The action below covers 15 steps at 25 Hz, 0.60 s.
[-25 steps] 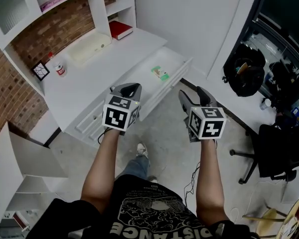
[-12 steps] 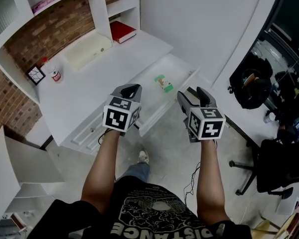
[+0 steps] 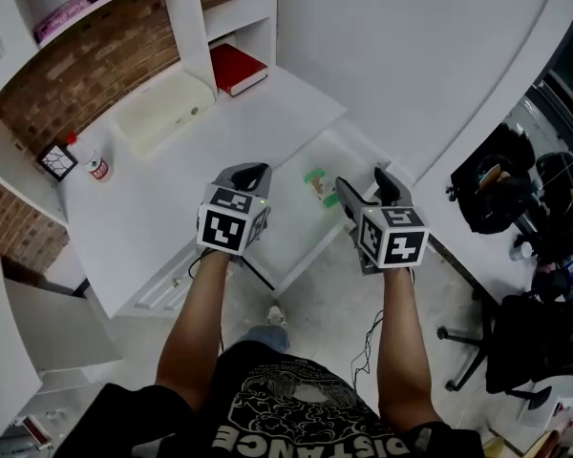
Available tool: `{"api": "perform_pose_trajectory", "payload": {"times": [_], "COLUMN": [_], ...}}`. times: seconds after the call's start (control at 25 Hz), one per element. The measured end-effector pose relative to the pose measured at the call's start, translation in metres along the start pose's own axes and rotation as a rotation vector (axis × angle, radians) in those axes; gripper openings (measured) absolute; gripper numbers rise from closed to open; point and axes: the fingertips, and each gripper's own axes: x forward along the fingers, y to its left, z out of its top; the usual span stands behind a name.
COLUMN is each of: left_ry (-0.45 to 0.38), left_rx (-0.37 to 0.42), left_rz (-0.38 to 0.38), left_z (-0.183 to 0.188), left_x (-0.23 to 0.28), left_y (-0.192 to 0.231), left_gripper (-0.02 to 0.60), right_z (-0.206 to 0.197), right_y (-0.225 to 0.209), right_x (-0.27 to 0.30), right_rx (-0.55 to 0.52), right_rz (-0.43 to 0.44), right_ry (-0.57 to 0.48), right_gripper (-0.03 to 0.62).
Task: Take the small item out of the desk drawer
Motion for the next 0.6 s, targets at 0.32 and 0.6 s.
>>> {"api": "perform_pose_trajectory", "payload": {"times": [0.32,0.6], "left_ry": [0.012,0.034], "left_rx": [-0.021,-0.055], "left_rz": [-0.021,-0.045], "left_z": [0.004,-0.007], "left_x": [0.046,0.079], "left_y": [0.037,0.051], "left_gripper": [0.008,0.008], "right_z": [0.008,-0.012], "right_y": [-0.011,-0.021], "right_x": [0.060,0.098], "right_rx": [-0.015,-0.033], "right_rz": [0.011,0.044], "right_ry": [0.055,0.171], "right_gripper": [0.351,0.370]}}
